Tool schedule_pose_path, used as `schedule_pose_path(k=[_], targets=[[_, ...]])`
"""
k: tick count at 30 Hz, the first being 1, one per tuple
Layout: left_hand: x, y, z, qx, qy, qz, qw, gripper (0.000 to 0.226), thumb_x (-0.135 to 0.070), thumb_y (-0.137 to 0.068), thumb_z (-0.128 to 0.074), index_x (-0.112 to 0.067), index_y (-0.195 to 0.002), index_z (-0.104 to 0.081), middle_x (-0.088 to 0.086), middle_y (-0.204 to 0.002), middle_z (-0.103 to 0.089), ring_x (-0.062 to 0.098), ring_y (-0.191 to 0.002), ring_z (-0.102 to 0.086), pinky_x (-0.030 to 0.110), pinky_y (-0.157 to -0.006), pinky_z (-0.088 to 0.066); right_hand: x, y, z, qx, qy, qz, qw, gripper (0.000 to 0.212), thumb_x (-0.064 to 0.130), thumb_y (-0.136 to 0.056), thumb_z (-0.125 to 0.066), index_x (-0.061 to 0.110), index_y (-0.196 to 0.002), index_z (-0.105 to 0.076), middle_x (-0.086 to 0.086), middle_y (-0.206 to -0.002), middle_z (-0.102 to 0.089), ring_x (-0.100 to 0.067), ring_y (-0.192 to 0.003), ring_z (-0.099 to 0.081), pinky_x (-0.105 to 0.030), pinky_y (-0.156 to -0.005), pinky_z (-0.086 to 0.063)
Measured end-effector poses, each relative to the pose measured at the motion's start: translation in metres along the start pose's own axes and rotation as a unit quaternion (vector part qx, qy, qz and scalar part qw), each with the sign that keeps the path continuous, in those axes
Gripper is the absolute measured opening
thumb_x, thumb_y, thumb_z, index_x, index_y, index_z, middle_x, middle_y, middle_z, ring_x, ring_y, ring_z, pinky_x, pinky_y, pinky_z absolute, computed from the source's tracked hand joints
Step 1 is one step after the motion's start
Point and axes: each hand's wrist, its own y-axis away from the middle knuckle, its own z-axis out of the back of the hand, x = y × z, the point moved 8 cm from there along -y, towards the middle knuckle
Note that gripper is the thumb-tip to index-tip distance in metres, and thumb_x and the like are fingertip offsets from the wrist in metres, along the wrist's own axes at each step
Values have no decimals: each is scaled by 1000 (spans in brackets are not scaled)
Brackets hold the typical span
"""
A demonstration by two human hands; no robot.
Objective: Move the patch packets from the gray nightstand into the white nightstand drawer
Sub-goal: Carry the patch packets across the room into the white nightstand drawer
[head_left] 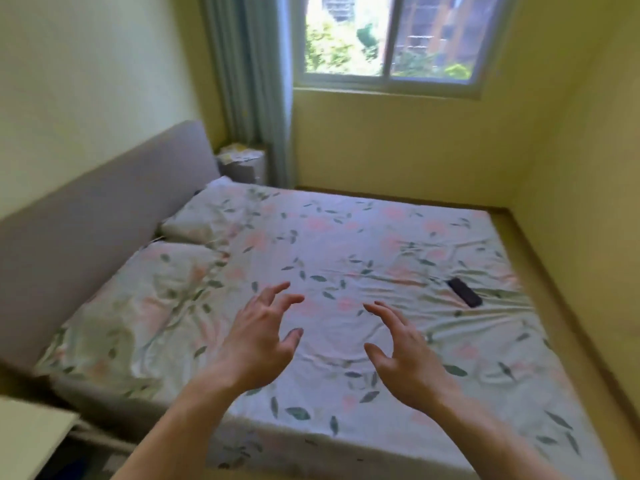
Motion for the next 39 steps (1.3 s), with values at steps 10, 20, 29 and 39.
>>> schedule_pose_path(k=[10,20,29,39], targets=[[-227,-66,-92,35,-24,-103,994,53,-49,-97,-59,-45,-145,-39,-19,-164,-18,15,-149,-27,41,-124,-26,-160,55,205,-105,-26,-33,994,61,27,-97,-66,41,-150,-39,24,-157,-33,0,-148,-28,-31,-122,-30],[-358,-175,-173,43,-42,-137,989,53,-53,-96,-56,-48,-146,-37,-20,-165,-15,13,-151,-24,39,-123,-24,-275,23,354,-123,6,-34,992,60,23,-98,-63,38,-150,-39,27,-154,-30,17,-139,-27,-13,-117,-25],[-580,-283,-253,41,15,-244,969,51,-46,-96,-61,-45,-143,-42,-19,-163,-22,13,-149,-25,42,-122,-26,-408,33,526,-195,34,-82,977,62,26,-95,-67,34,-151,-42,17,-159,-34,-1,-146,-31,-18,-118,-22],[-765,-343,-313,-43,-16,-263,964,57,-45,-96,-61,-41,-147,-39,-17,-164,-22,13,-149,-25,38,-122,-24,-557,26,678,-202,-12,-35,979,63,33,-96,-67,42,-151,-38,21,-158,-34,-2,-144,-34,-34,-121,-32]])
